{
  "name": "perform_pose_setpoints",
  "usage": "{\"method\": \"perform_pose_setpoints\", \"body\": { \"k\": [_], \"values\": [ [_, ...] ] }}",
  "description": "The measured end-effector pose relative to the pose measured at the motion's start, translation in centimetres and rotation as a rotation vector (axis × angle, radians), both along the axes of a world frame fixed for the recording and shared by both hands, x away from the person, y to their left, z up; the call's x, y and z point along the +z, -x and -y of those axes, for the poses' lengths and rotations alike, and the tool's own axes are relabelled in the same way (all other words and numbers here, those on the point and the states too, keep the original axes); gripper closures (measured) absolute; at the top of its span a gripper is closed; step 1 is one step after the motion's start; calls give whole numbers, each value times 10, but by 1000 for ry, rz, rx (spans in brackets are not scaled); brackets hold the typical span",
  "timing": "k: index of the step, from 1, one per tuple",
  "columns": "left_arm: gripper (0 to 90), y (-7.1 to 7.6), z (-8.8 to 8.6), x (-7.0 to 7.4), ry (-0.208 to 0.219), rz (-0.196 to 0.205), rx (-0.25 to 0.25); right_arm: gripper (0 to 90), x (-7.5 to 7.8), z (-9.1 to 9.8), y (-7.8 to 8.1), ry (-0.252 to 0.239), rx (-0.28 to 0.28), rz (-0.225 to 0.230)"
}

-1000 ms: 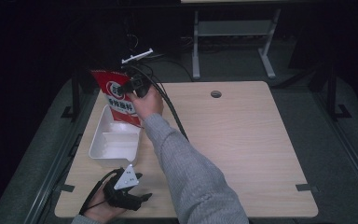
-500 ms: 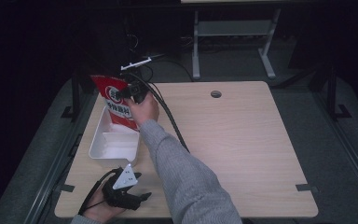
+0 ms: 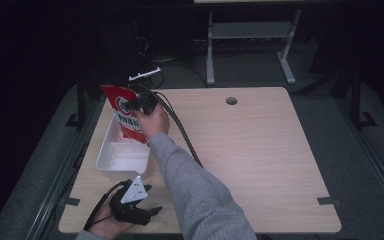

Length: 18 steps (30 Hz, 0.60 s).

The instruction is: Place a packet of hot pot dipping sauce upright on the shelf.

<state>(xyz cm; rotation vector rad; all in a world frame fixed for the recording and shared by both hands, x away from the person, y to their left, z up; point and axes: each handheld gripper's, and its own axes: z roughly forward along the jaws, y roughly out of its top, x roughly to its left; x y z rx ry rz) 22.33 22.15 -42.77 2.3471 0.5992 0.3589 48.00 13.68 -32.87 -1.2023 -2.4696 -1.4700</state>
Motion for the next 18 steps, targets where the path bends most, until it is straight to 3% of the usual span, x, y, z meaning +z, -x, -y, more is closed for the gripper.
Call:
{"method": "perform_pose_setpoints", "body": {
  "k": [7, 18],
  "values": [
    [261, 0, 0, 0, -2, -1, -1, 883, -1, 5, 0, 27, 14, 10],
    [259, -1, 0, -1, -5, 0, 4, 885, -2, 2, 10, 81, 95, 25]
  ]
}}
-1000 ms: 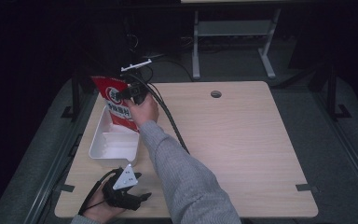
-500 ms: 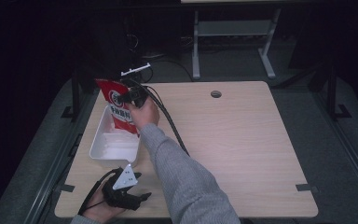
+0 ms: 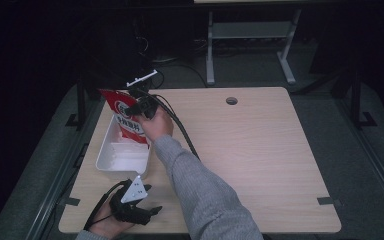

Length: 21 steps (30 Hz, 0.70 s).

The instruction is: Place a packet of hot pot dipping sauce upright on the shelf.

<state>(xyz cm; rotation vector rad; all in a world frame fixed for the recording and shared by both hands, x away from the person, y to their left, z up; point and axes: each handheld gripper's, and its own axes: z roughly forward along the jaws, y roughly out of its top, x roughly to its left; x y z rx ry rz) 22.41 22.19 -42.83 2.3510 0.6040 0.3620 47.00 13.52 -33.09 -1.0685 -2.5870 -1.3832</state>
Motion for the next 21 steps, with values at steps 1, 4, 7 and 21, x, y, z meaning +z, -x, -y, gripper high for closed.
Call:
{"method": "perform_pose_setpoints", "body": {
  "k": [1, 4, 7, 21],
  "values": [
    [258, 0, 0, 0, 0, 2, 0, 885, -1, 1, 0, 5, 3, -4],
    [259, 0, 1, 0, -3, 8, -2, 886, -2, 3, 2, 12, 19, -12],
    [259, 0, 1, 0, -3, 9, 0, 885, -3, 4, 2, 16, 32, -16],
    [259, 0, 0, -1, 3, 8, 3, 847, -4, 8, 1, 27, 38, -37]
  ]
}}
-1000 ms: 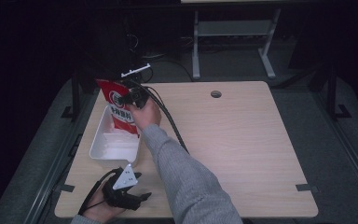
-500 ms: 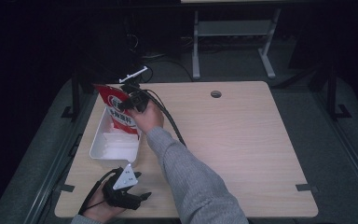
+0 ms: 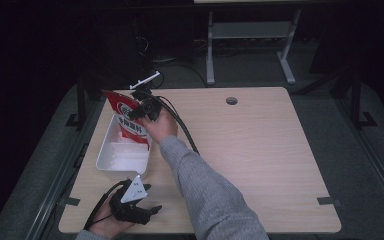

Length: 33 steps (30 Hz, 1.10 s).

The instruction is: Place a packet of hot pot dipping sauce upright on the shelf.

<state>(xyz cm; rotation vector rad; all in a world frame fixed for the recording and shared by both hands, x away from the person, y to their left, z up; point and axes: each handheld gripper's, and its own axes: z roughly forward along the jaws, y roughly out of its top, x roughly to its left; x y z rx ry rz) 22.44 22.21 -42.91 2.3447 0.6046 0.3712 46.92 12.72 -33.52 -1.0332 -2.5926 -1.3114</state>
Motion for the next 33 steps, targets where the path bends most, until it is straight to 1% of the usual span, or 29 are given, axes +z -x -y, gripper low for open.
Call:
{"method": "perform_pose_setpoints", "body": {
  "k": [3, 7, 11, 16, 20, 27, 33],
  "values": [
    [259, 0, 0, 0, -3, 2, -3, 795, 1, 1, 0, 14, 4, 5],
    [259, 0, 0, 0, -3, 1, -1, 703, 2, 5, -1, 7, 26, -24],
    [259, 0, 1, -1, -7, 1, -5, 647, 5, 11, -1, 20, 22, -31],
    [259, 0, 2, -1, -10, 1, -4, 628, 8, 20, -1, 23, 14, -30],
    [258, 0, 2, -1, -11, 1, -4, 631, 9, 25, -1, 30, 7, -30],
    [259, -1, 1, -1, -12, -4, -3, 617, 11, 29, -1, 44, 7, -21],
    [259, -1, 1, -1, -14, -6, -3, 596, 10, 34, -1, 45, 8, -20]
  ]
}}
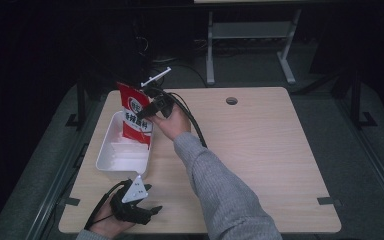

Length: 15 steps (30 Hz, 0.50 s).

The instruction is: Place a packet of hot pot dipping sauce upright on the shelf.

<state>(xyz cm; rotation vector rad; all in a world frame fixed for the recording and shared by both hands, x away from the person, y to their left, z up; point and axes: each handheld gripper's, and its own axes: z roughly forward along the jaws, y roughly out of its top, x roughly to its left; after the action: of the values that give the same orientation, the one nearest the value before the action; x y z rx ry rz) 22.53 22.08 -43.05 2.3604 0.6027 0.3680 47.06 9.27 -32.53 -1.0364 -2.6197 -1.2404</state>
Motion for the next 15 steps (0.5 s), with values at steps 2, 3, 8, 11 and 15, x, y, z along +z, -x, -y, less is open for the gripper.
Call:
{"method": "perform_pose_setpoints", "body": {
  "k": [2, 3, 8, 11, 15],
  "values": [
    [259, 0, 0, 0, -4, 0, -2, 595, 0, 2, 1, 4, -1, -1],
    [259, 0, 0, 0, -4, 0, -2, 594, 0, 3, 1, 4, -3, -1],
    [259, 0, 1, 0, -4, -1, -1, 591, -1, 9, 0, 7, -5, -3],
    [259, 0, 1, 0, -5, 0, -2, 591, -1, 11, 1, 17, -5, -1],
    [259, 0, 1, 0, -4, 2, -2, 590, -1, 14, 1, 21, -7, -2]
  ]
}}
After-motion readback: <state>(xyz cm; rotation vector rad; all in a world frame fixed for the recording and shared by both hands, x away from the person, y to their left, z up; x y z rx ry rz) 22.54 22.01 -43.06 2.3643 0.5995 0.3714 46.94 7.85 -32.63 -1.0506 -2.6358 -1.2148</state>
